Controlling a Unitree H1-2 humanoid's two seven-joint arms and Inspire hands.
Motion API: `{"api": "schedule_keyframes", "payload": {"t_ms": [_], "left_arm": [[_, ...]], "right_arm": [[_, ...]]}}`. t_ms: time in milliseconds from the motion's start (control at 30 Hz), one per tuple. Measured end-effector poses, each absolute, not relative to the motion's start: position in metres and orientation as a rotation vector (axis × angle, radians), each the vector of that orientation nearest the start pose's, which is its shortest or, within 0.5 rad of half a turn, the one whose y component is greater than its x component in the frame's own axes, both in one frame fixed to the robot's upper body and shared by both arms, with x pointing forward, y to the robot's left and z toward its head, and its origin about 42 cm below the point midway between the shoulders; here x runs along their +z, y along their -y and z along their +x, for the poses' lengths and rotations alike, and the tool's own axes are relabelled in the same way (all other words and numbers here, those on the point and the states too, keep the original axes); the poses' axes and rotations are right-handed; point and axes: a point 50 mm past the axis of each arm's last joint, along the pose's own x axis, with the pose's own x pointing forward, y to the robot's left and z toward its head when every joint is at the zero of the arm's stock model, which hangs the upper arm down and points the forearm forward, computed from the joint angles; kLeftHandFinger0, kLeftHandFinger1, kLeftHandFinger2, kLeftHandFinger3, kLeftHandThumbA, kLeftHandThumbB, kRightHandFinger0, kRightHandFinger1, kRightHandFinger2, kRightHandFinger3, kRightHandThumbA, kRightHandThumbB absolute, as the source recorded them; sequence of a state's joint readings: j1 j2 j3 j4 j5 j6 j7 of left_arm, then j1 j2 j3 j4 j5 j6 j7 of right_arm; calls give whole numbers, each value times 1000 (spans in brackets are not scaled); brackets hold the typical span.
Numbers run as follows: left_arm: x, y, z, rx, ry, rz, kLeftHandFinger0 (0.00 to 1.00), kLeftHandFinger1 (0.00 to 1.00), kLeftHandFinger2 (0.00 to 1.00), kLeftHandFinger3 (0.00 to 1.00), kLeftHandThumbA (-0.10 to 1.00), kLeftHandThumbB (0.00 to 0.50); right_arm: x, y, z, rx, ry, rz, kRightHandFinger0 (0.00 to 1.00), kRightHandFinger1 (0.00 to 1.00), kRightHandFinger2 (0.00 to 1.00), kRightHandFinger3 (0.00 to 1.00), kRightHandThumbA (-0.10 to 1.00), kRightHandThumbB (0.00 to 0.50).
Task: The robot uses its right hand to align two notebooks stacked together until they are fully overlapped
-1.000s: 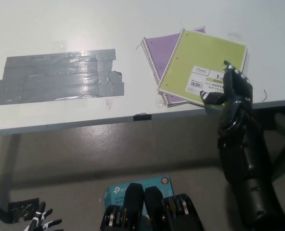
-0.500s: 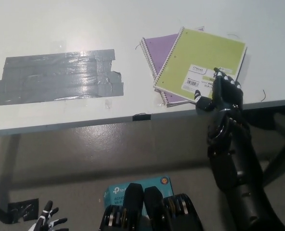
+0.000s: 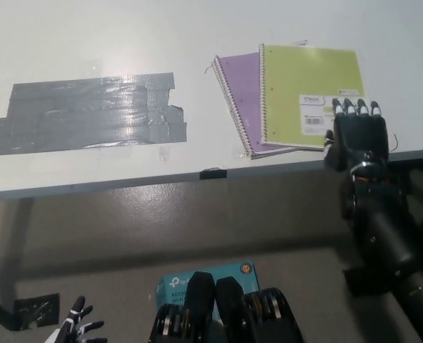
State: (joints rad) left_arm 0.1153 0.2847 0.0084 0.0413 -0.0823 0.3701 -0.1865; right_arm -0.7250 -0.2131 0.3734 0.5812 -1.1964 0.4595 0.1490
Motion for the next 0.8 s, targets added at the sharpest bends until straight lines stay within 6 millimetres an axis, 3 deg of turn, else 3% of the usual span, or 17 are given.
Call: {"api": "schedule_keyframes", "payload": {"t_ms": [367,433,600,800], "left_arm": [[44,-310,233,-131,-537,162,683,703,787,1000,1000,500],[44,-309,233,-134,-536,164,651,683,769,1000,1000,500],[44,-308,234,-144,-530,166,678,695,756,1000,1000,500],[44,-307,235,-148,-528,170,660,649,647,1000,1000,500]], "right_arm": [[162,195,475,44,-132,-1671,1000,1000,1000,1000,1000,387],[158,195,472,53,-120,-1682,1000,1000,1000,1000,1000,380],[154,194,470,61,-98,-1688,1000,1000,1000,1000,1000,376],[154,193,469,65,-79,-1680,1000,1000,1000,1000,1000,383]]}}
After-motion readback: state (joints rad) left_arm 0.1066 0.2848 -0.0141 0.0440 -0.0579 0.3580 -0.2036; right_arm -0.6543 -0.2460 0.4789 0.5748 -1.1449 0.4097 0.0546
